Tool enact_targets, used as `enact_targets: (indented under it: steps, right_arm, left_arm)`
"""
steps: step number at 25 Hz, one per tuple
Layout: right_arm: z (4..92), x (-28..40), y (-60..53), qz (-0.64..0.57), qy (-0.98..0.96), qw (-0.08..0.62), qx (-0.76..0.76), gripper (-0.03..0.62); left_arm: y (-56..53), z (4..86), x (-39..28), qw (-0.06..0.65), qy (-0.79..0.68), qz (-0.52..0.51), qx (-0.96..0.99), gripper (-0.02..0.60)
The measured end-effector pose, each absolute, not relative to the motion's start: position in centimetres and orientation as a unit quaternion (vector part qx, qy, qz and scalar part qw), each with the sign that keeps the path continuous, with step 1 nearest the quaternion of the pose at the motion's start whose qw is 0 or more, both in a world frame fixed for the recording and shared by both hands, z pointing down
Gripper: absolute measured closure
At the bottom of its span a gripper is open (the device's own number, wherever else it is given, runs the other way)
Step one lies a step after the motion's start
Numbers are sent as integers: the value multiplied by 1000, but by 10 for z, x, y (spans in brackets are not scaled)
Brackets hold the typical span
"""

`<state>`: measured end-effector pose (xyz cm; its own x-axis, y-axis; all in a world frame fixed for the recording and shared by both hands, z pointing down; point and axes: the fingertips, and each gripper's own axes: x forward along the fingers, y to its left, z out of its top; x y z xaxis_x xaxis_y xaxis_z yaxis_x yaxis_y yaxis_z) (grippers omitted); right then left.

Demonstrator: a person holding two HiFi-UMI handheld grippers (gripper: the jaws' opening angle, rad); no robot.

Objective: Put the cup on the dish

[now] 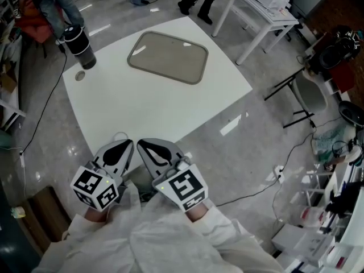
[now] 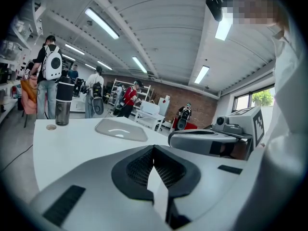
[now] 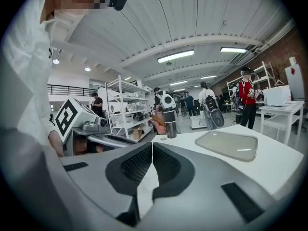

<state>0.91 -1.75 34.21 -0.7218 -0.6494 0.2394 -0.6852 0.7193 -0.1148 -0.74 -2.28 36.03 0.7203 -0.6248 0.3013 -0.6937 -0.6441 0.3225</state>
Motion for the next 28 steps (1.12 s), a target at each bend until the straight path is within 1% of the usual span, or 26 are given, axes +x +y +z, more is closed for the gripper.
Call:
enact_targets:
  steps: [6,14,20,24,28]
  right_arm:
    - [336,-1,-28,112,-920,77,367,580]
    - [337,-19,-30,119,-924,83,355,579]
    - [350,-27,-26,117,-928,99,341,579]
    - [365,-33,-22,142,-927,102,333,579]
    - [386,-42,-21,154,-926,122,323,579]
  left_arm:
    - [-30,355,-28,214,-367,88,901,574]
    - [-38,360,-58,233,-389,83,887,574]
    - [-32,383,-71,261,-402,91,873,574]
    - [-24,396,-73,275,-398,102,869,574]
    - [-27,413,-83,288,-402,108,862,574]
